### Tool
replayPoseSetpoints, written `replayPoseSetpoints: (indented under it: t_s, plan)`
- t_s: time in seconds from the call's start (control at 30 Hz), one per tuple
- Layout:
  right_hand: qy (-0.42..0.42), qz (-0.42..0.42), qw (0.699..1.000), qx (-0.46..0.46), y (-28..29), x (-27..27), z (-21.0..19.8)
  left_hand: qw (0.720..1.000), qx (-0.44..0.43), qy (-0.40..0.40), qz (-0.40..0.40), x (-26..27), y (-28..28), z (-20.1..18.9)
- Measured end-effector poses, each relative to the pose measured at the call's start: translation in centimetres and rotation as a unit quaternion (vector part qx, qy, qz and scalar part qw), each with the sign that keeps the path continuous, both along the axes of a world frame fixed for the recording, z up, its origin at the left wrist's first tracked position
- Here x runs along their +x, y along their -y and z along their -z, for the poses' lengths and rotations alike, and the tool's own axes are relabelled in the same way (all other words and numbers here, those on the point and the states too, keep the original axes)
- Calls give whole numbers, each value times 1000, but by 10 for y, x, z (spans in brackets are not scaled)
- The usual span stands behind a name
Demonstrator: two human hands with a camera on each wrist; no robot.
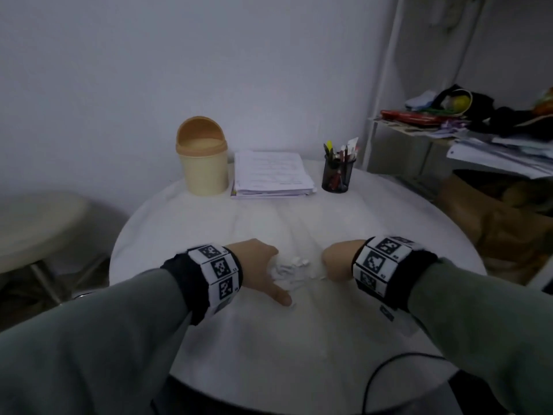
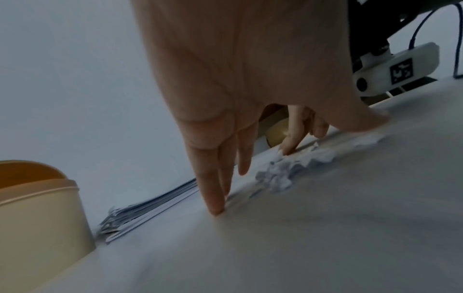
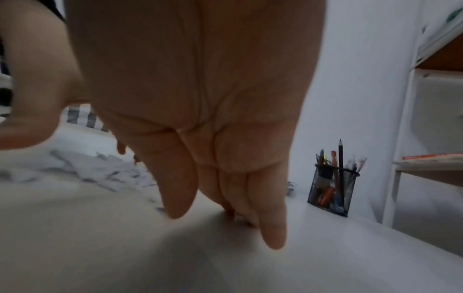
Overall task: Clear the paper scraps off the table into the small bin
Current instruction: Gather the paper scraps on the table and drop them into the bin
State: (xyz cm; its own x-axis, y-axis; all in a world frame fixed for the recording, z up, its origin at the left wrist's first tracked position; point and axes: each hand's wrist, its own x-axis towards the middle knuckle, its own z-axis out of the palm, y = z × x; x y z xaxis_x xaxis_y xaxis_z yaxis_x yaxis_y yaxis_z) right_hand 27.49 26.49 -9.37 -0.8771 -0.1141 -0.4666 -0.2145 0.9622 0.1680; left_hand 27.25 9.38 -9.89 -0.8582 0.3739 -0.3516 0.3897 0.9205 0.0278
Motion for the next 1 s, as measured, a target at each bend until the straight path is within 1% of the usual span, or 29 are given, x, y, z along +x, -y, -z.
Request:
replayPoseSetpoints:
  t_s: [0.13,0.2,0.27,0.37,0.43,0.53,0.6,0.67,0.73,0.87,1.0]
  plan:
    - [14,-21,1000,4,6,20,10,999,-4,-27,41,13,-16,4]
    - [39,-44,998,-17,14,31,7,997,18,-36,66,17,-18,6]
    - [30,-69,996,-43,17,38,3,994,50,-52,79,17,-15,6]
    - [-25,-63,993,-97,9,42,-5,993,93,-64,47,16,-7,-2]
    - [-28,-45,994,-92,-1,43,-9,992,105,-68,21,19,-5,-9]
    - [23,-28,999,-34,-8,51,-6,998,56,-13,-7,28,-6,-8]
    - [39,-20,999,-23,-8,57,6,999,11,27,-14,34,-8,0]
    - [43,-6,998,-49,-7,59,15,999,-21,27,-4,35,-11,7]
    - [42,8,997,-69,-8,56,17,999,-36,3,18,33,-13,7]
    - [18,29,996,-82,-8,37,19,999,3,-29,39,28,-11,1]
    - [-7,35,996,-81,-4,18,22,996,73,-51,6,22,-10,2]
